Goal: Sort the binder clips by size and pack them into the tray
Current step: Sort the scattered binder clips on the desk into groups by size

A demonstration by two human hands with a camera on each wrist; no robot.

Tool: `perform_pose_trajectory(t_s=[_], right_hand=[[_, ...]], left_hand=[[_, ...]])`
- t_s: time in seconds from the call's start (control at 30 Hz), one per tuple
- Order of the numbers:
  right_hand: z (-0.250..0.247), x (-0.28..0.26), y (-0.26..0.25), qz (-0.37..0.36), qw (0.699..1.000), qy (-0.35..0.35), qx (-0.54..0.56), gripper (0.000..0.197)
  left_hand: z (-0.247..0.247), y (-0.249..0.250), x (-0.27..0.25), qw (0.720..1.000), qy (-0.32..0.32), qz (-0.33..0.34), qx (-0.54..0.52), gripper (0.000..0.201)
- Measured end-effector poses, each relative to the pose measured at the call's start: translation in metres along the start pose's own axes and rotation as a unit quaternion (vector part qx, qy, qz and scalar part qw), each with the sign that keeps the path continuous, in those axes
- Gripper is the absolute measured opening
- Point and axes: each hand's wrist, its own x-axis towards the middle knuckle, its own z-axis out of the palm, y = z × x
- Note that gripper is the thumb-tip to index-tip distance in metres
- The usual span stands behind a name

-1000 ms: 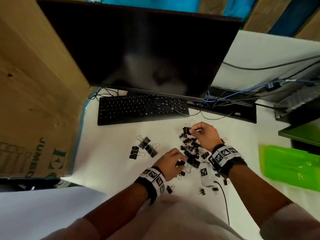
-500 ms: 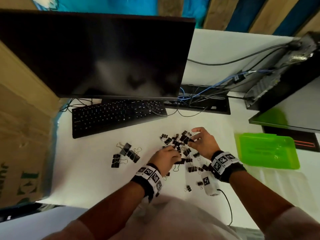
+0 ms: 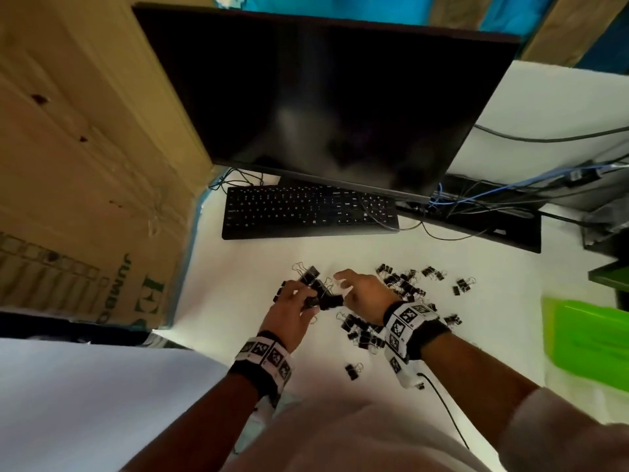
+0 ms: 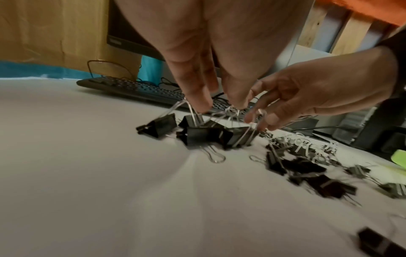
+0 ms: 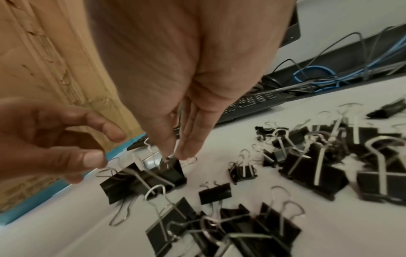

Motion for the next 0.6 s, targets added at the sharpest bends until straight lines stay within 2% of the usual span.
perform_pose_trajectory(t_s=[0.07,0.13,0.2,0.27,0.33,0.37,0.47,0.53,0.6], right_hand=[[-0.006,-0.009,0.007,-0.004,0.999,0.035,-0.019,0.043],[-0.015,-0.024,0.011,-0.035,0.996,0.043,-0.063,0.036],[-0.018,-0.047,0.011,-0.097,0.988,-0.021,-0.117,0.025],[-0.007,-0.072,0.006,-0.151,0.963,-0.146,-0.17,0.022],[0.012,-0.088,0.004,-0.193,0.921,-0.234,-0.243,0.03],[0.021,-0.092,0.005,-0.212,0.904,-0.247,-0.278,0.033],[0.047,-0.09,0.015,-0.248,0.881,-0.214,-0.34,0.026],[0.054,-0.086,0.025,-0.242,0.858,-0.191,-0.41,0.013],[0.048,-0.088,0.03,-0.24,0.85,-0.142,-0.447,0.005]], left_hand=[[0.007,0.005,-0.009,0.999,0.008,0.045,0.011,0.024],[0.017,0.011,-0.018,0.995,-0.064,0.078,0.024,0.025],[0.029,0.017,-0.021,0.979,-0.185,0.071,0.045,0.035],[0.041,0.021,-0.018,0.967,-0.244,0.041,0.056,0.053],[0.049,0.025,-0.011,0.969,-0.237,0.031,0.059,0.064],[0.05,0.028,-0.007,0.971,-0.227,0.028,0.066,0.065],[0.052,0.034,0.001,0.975,-0.196,0.031,0.099,0.053],[0.052,0.036,0.003,0.977,-0.18,0.034,0.108,0.044],[0.053,0.035,0.005,0.979,-0.165,0.035,0.116,0.038]])
